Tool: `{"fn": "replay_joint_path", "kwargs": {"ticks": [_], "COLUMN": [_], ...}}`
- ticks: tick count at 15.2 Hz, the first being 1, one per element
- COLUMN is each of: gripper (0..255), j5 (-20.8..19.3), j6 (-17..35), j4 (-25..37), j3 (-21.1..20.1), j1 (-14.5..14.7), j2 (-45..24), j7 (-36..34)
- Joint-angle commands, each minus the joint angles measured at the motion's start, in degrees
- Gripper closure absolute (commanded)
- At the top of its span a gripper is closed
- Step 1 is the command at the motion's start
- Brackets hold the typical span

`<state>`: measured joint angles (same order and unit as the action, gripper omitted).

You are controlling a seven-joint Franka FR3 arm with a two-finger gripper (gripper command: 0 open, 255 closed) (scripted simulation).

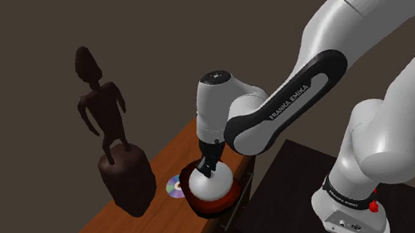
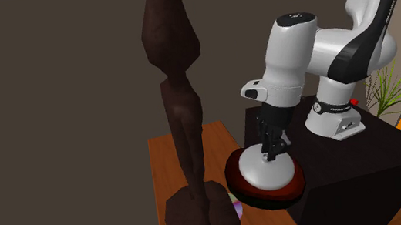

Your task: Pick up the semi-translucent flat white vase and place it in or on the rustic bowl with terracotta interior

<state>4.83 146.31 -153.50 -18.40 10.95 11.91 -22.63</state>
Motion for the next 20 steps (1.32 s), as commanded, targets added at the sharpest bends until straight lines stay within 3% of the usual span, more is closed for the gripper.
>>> {"fn": "replay_joint_path", "kwargs": {"ticks": [1, 2, 3, 8, 12, 20], "gripper": [255, 255, 0, 0, 0, 0], "j5": [0.00, 0.00, 0.00, -0.01, 1.88, 1.87], "j6": [0.02, 0.02, 0.03, 0.03, -9.10, -9.10], "j4": [0.01, 0.01, 0.00, 0.01, 2.09, 2.09], "j3": [0.00, 0.00, 0.00, 0.00, 1.14, 1.16], "j1": [0.00, 0.00, 0.00, 0.00, 0.94, 0.96], "j2": [0.00, 0.00, -0.01, -0.01, 7.16, 7.16], "j7": [0.00, 0.00, 0.00, 0.00, 1.50, 1.49]}}
